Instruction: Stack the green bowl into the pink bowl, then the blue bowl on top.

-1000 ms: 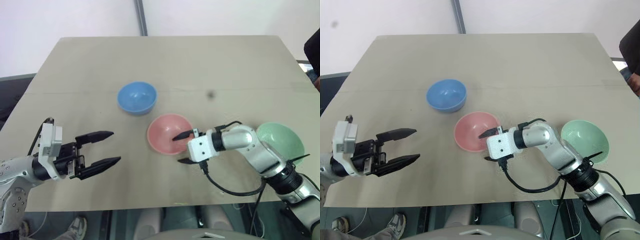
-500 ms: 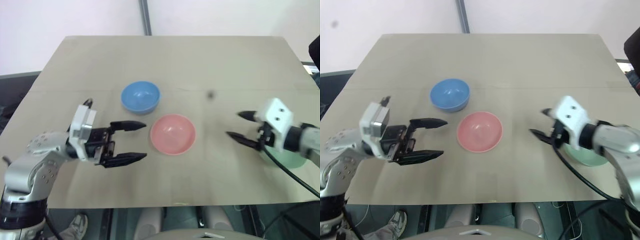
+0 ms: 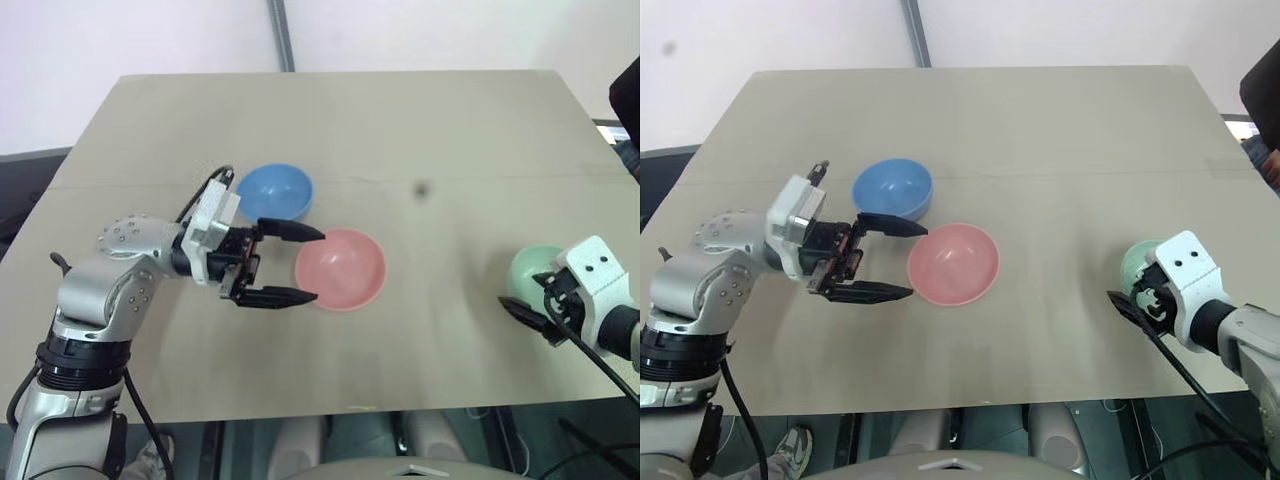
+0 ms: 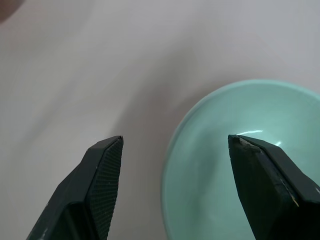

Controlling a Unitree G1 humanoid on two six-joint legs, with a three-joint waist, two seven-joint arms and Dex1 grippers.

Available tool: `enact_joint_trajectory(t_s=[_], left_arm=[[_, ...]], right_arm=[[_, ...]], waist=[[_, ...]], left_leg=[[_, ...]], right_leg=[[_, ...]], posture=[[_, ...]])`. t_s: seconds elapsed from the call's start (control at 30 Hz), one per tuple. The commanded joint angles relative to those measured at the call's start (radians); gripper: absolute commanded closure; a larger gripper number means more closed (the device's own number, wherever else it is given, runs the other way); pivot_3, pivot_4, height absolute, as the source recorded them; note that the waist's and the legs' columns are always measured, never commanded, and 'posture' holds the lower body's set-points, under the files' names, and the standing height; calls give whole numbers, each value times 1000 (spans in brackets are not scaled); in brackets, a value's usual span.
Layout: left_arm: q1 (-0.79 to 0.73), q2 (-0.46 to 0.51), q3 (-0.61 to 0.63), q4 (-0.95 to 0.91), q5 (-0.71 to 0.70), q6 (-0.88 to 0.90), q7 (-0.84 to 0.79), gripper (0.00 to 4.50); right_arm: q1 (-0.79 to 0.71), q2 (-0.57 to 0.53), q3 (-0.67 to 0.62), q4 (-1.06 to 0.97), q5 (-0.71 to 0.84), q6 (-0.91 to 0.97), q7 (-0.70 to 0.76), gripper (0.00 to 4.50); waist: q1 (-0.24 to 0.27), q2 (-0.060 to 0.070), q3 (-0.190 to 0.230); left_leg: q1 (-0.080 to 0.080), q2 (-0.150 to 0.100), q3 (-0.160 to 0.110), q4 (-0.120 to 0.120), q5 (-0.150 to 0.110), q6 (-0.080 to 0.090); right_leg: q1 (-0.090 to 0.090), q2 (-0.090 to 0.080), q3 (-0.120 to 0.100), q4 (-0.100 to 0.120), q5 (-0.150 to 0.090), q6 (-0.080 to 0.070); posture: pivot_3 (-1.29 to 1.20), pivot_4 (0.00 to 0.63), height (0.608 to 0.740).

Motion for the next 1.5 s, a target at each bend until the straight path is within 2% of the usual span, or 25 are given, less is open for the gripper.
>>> enact_joint_trajectory(t_s=[0.03, 0.1, 0.2, 0.23, 0.27, 0.37, 0.5, 0.63, 0.8, 0.9, 1.0, 1.13, 1.3, 1.33, 1.37, 1.4, 1.43, 1.5], left_arm=[[-3, 13, 7, -18, 20, -25, -8, 0], [3, 16, 13, -27, 27, -27, -2, 0], [16, 26, 18, -39, 30, -26, 2, 0], [19, 28, 19, -41, 29, -25, 2, 0], [21, 30, 20, -44, 29, -25, 3, 0], [30, 32, 28, -50, 19, -13, 11, 0], [46, 23, 47, -50, 0, 5, 37, 0], [94, 12, 89, -25, -16, 15, 74, 0], [220, 18, 169, -4, -5, -22, 86, 0], [322, 25, 223, -15, 3, -38, 90, 0], [373, 20, 251, -46, -6, -38, 114, 0], [413, 14, 277, -81, -19, -33, 145, 0], [464, 1, 304, -125, -35, -30, 177, 0], [478, 0, 309, -131, -32, -38, 175, 0], [491, -2, 315, -134, -30, -44, 174, 0], [501, -4, 320, -135, -28, -49, 176, 0], [509, -6, 324, -136, -28, -53, 177, 0], [518, -11, 330, -136, -30, -59, 180, 0]], right_arm=[[28, 10, 27, 23, -8, -23, -46, 1341], [46, 7, 49, 53, -16, -59, -64, 2020], [65, -7, 72, 80, -11, -102, -72, 3435], [69, -9, 73, 82, -8, -109, -74, 4034], [75, -15, 80, 86, -12, -125, -81, 4347], [94, -66, 119, 92, -44, -247, -81, 4347], [70, -130, 212, 71, -58, -585, 29, 4347], [-35, -101, 313, 46, 6, -750, 116, 4347], [-235, -107, 491, 130, 10, -918, 261, 4347], [-323, -108, 611, 207, -17, -1035, 379, 4347], [-371, -85, 711, 297, -75, -1139, 437, 4347], [-442, -29, 792, 427, -132, -1227, 476, 4347], [-477, 19, 827, 574, -199, -1321, 486, 4347], [-484, 25, 829, 591, -202, -1326, 492, 4022], [-491, 31, 831, 602, -204, -1328, 497, 4022], [-494, 36, 834, 607, -201, -1325, 505, 3491], [-496, 42, 836, 609, -203, -1326, 508, 3250], [-495, 60, 838, 607, -210, -1330, 499, 2366]], waist=[[0, 0, 0], [0, 0, 0], [-1, 0, 0], [-1, 0, 0], [-1, -2, -1], [0, -3, -2], [-2, -2, -2], [-4, -2, -1], [-1, -3, -1], [-2, -3, -1], [6, -3, -1], [2, -3, -1], [0, -3, -1], [0, -3, -1], [0, -3, -1], [-1, -3, -1], [-1, -3, -1], [0, -3, -1]], left_leg=[[0, 0, 0, 0, 0, 0], [0, 0, 0, 0, 0, 0], [0, 0, 0, 0, 0, 0], [1, 0, 0, 0, 0, 0], [1, 0, 0, 0, 0, 0], [1, 1, 0, 0, 0, 0], [1, 1, 1, 1, 0, 0], [1, 2, 0, 1, 0, 0], [1, 2, -4, 1, 0, 0], [1, 3, -5, 1, 0, 0], [0, 3, -8, 1, 0, 0], [0, 2, -8, 3, 0, 0], [0, 2, -8, 3, 0, 0], [0, 2, -8, 3, 0, 0], [0, 2, -8, 3, 0, 0], [0, 2, -8, 3, 0, -1], [0, 2, -8, 3, 0, -1], [0, 3, -8, 3, 0, -1]], right_leg=[[0, 0, 0, 0, 0, 0], [0, 0, 0, 0, 0, 0], [0, 0, 0, 1, 0, 0], [0, 0, 0, 1, 0, 0], [0, 0, 0, 1, 0, 0], [1, 0, -1, 1, 0, 0], [0, 0, 0, 1, 0, 0], [0, 1, 0, 1, 0, 0], [0, 0, 0, 1, 0, 0], [0, -2, 0, 0, 0, 0], [0, -2, -3, 0, 0, 0], [0, -2, -3, 1, 0, 0], [0, -2, -3, 1, 0, 0], [0, -2, -3, 1, 0, 0], [0, -2, -3, 1, 0, 0], [0, -2, -3, 1, 0, 0], [0, -2, -2, 1, 0, 0], [0, -2, -2, 1, 0, 0]], posture=[[0, 150, 740], [0, 150, 740], [0, 150, 740], [0, 150, 740], [0, 150, 740], [0, 150, 740], [0, 150, 740], [0, 150, 740], [0, 150, 740], [0, 150, 740], [0, 150, 740], [0, 150, 740], [0, 150, 740], [0, 150, 740], [0, 150, 740], [0, 150, 740], [0, 150, 740], [0, 150, 740]])
